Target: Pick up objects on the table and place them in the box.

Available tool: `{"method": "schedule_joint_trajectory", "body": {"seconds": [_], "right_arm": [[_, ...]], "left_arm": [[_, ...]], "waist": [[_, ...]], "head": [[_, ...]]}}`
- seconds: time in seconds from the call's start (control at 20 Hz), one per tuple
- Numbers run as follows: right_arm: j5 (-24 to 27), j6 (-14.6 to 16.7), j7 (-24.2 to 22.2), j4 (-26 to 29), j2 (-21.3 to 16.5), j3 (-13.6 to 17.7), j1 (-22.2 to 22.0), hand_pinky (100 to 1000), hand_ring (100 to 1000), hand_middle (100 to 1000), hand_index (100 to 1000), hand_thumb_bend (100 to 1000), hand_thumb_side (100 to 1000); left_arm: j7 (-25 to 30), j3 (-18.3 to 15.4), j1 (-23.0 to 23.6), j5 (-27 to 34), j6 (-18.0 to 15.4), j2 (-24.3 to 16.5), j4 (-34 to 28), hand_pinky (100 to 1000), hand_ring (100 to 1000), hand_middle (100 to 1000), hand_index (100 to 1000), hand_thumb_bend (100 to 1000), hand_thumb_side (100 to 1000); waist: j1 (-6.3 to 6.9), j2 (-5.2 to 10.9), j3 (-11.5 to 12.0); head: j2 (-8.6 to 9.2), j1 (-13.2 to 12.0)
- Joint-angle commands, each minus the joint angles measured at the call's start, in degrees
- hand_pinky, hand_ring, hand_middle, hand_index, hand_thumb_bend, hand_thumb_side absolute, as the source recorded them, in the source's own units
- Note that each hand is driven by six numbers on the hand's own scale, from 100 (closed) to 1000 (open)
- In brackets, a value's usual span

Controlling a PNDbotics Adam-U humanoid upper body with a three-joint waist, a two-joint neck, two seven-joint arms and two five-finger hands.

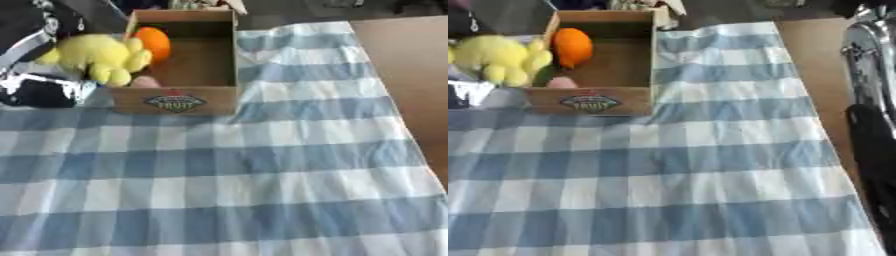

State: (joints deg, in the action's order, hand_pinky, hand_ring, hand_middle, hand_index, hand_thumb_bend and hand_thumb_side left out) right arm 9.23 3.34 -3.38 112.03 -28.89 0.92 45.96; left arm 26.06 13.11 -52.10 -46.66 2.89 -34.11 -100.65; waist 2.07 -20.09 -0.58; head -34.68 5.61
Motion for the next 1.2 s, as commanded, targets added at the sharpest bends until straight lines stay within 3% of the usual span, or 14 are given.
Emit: {"method": "schedule_joint_trajectory", "body": {"seconds": [0.05, 0.5, 0.9, 1.2], "right_arm": [[0.21, 0.22, -0.32, 0.56, -0.55, -0.11, 1.28, 906, 804, 662, 854, 100, 563], [0.69, 0.56, -1.66, 1.12, -0.15, -0.98, 2.81, 907, 803, 660, 853, 100, 566], [1.0, 0.78, -2.14, 1.4, 0.03, -1.16, 3.62, 907, 803, 660, 853, 100, 565], [1.04, 0.57, -2.57, 1.5, 0.43, -1.16, 3.73, 909, 803, 659, 854, 100, 565]], "left_arm": [[-1.16, 0.24, -3.87, -3.37, -0.32, 1.92, 4.32, 315, 515, 467, 632, 100, 261], [-11.23, -0.55, -11.71, -14.42, -2.79, 9.98, 22.86, 336, 531, 484, 646, 100, 260], [-17.77, -3.3, -14.41, -23.25, -2.97, 14.12, 35.8, 352, 545, 500, 656, 100, 256], [-19.78, -3.47, -15.02, -29.25, -2.36, 16.16, 40.98, 500, 686, 641, 836, 100, 244]], "waist": [[0.13, 1.36, -0.35], [1.08, -0.33, -3.09], [1.33, -1.3, -4.68], [1.37, -1.52, -5.22]], "head": [[-0.01, -0.6], [2.07, -3.85], [3.27, -5.15], [3.91, -5.64]]}}
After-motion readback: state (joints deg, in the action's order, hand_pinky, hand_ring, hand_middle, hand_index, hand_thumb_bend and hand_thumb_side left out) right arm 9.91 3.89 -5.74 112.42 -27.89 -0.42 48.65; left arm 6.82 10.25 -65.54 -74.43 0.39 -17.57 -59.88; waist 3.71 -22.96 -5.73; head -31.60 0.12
